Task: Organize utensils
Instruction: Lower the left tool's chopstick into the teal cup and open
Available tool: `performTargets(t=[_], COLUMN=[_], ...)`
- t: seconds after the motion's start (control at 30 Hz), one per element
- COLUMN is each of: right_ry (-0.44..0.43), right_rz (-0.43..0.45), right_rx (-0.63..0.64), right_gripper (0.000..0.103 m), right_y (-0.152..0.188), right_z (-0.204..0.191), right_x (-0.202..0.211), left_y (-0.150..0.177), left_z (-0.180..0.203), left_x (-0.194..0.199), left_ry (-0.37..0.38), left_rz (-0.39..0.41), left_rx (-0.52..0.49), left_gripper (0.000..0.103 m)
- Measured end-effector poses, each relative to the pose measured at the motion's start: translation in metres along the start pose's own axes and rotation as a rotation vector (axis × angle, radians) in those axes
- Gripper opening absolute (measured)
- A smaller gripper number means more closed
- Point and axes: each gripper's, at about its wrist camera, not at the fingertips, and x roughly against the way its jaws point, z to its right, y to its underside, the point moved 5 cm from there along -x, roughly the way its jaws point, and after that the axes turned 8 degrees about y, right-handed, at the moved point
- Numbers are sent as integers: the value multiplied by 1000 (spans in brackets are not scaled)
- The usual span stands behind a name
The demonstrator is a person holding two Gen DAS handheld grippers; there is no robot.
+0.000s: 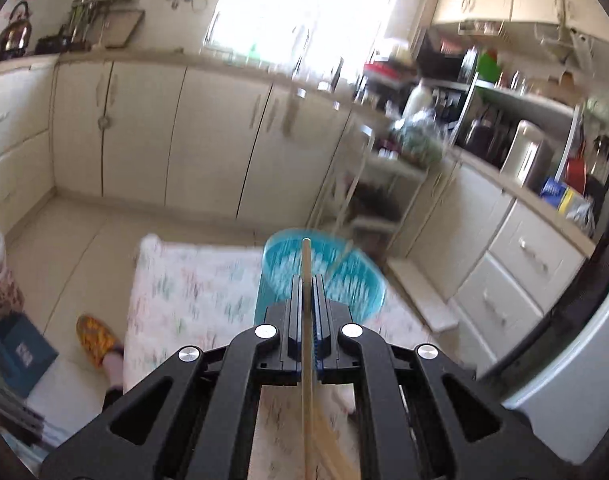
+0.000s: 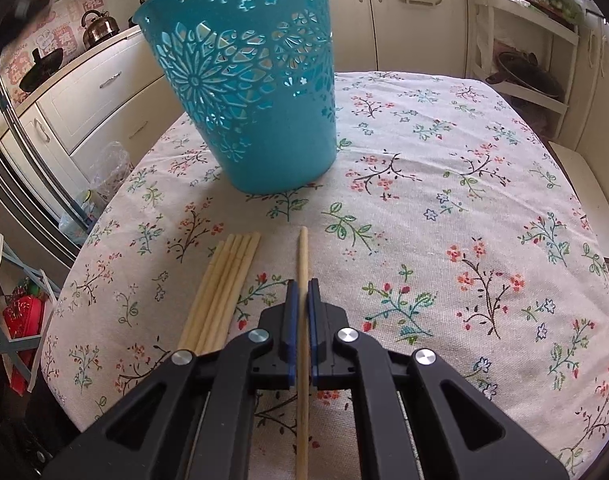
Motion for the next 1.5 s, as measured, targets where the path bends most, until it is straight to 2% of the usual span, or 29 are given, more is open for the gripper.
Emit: performTargets(t=[0.2,0.33,0.5,0.6,0.67,0.83,1.03,1.2,1.33,1.5], right_ry=[-14,-30,-36,-39,-42,-44,-47,-48,-53,-45], right_rz=[3,-1,-4,-6,-7,-7,-7,-7,-9,-12], right_rx=[-16,-30,-32,-35,-40,-44,-48,-47,-49,-35], right_gripper=[5,5,5,5,5,5,5,5,5,5], right_y=[1,0,0,-1,0,0,0,0,0,0], right_z=[1,3,4,4,4,5,5,5,5,3], right_x=[1,0,0,0,0,0,0,0,0,1], left_y=[-61,-81,-78,-69,-65,-67,-64,-75,-69,-42], left_z=[2,2,-13,-20,-23,-30,-25,-23,-16,-14], left_x=[-49,-83,-124,-132,-135,-133,-136,-125,-133,-146], left_ry=[-1,-25,-56,-83,-106,-109,-121,-118,-123,-140], left_rz=[134,186,165,151,149,161,163,217,158,29], left_rx=[13,18,38,32,23,46,17,41,-27,-65], left_gripper=[4,4,4,4,4,4,4,4,4,5])
